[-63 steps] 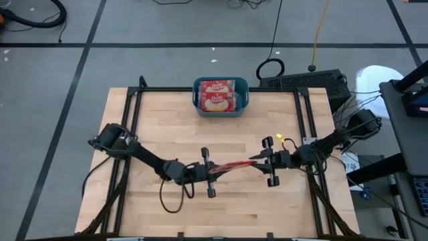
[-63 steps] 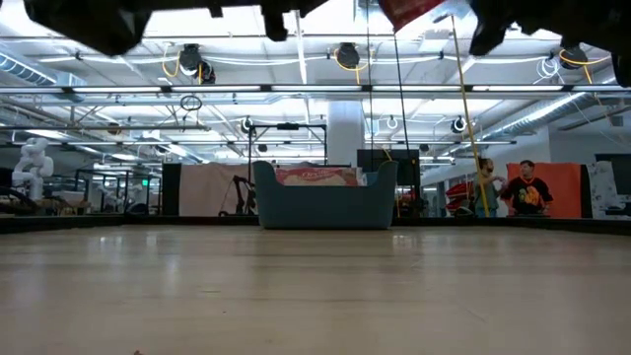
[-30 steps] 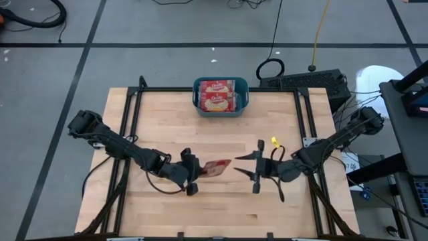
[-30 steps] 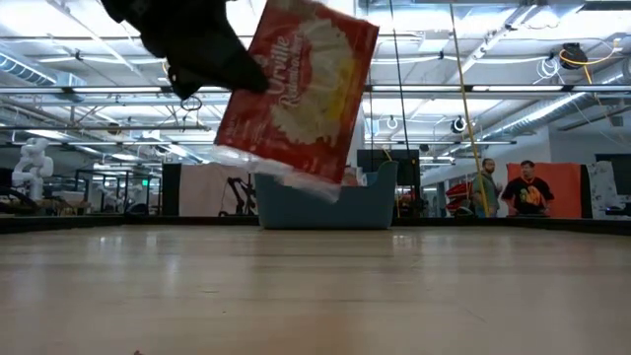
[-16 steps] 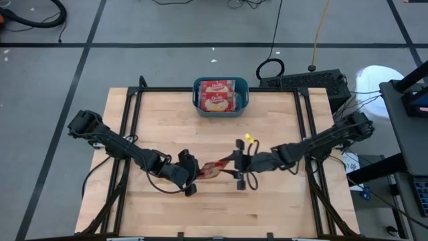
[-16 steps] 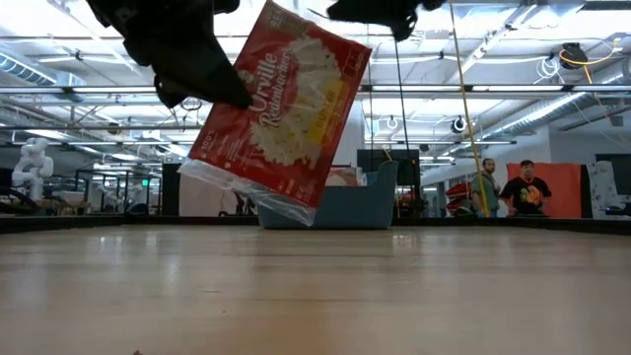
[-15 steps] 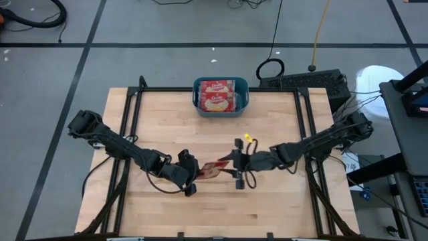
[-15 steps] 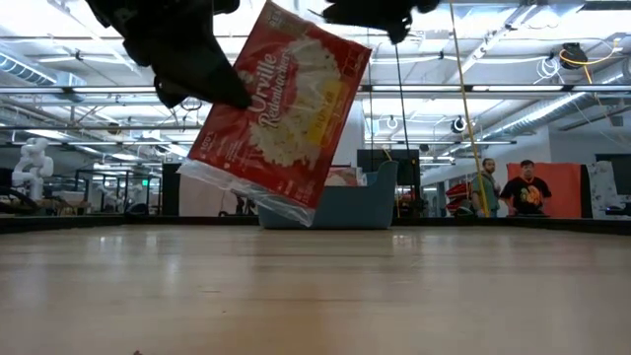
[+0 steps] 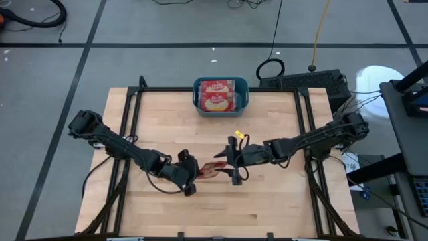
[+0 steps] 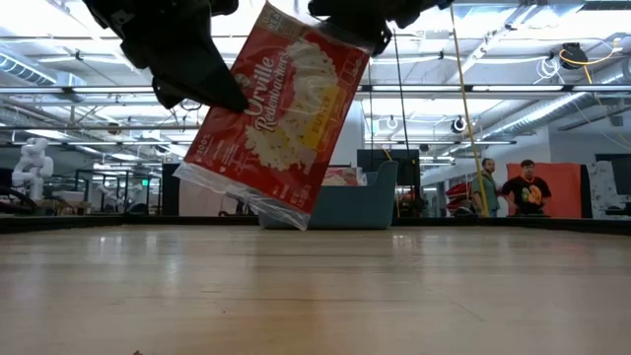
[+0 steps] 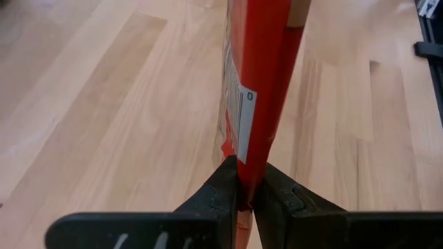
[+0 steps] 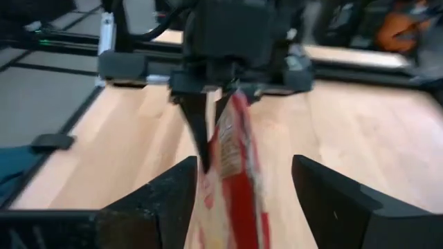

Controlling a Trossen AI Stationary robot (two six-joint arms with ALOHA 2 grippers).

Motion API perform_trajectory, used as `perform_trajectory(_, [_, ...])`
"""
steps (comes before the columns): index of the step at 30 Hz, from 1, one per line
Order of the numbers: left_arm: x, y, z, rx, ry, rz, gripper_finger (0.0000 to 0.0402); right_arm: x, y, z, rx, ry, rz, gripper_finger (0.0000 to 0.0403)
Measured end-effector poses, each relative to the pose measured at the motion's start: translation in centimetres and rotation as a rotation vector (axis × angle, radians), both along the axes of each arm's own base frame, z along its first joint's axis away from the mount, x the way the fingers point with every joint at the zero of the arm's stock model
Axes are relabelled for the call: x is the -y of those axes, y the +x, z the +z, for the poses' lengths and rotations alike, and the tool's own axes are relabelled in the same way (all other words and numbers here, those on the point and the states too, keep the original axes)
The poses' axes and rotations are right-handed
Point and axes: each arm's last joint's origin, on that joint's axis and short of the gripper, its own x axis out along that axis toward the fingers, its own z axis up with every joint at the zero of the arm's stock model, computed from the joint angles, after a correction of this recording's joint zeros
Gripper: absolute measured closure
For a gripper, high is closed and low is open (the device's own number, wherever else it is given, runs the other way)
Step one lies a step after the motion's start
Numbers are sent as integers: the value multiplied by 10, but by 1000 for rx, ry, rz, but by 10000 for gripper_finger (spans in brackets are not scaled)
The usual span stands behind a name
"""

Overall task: Sort popcorn bags into baskets
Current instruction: Put the red popcorn bag into the blue bin

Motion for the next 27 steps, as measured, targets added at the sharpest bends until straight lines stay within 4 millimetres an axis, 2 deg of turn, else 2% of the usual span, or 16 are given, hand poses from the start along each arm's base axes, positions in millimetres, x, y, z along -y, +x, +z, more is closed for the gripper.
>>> perform_trajectory(4, [1, 1, 1, 11, 30, -34, 366, 4, 0, -11, -80, 0, -9, 180])
perform_trajectory(8, [1, 1, 1, 17, 32, -38, 366, 5, 3, -16, -109, 29, 40, 207])
perform_trajectory(17, [1, 1, 2, 20, 27, -34, 366, 3, 4, -18, -106, 3, 85, 335])
perform_trajectory(21, [2, 1, 2, 27, -15, 5, 366, 3, 3, -20, -109, -2, 86, 379])
perform_trajectory(24, [4, 0, 2, 40, -8, 34, 364, 3, 2, -21, -113, -2, 87, 394])
perform_trajectory(27, [7, -1, 3, 67, 28, 63, 342, 2, 1, -22, -129, -2, 87, 391])
